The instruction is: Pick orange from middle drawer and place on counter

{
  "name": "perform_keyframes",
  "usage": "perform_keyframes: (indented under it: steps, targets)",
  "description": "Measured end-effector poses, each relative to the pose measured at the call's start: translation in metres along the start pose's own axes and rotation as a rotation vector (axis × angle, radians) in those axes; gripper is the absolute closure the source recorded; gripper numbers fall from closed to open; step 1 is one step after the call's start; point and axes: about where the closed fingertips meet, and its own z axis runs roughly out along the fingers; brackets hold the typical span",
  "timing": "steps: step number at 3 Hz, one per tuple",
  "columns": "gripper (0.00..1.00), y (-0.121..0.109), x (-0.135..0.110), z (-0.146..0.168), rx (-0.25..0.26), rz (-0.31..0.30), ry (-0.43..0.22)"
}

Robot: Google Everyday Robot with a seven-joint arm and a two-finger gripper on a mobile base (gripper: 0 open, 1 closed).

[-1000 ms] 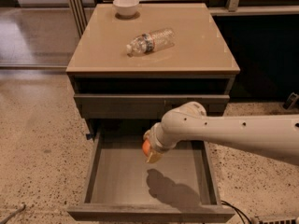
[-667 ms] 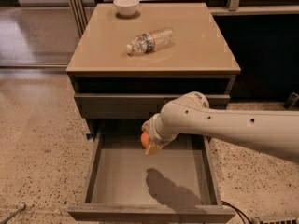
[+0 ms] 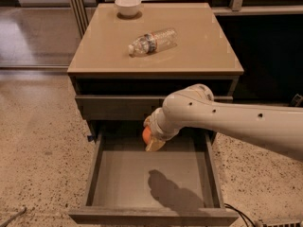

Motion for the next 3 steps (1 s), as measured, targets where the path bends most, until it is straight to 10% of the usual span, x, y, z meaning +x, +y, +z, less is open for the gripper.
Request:
perform_keyframes:
  steps: [3]
  targets:
    - [1.00, -0.075, -0.021, -0.135, 0.173, 0.048, -0.104]
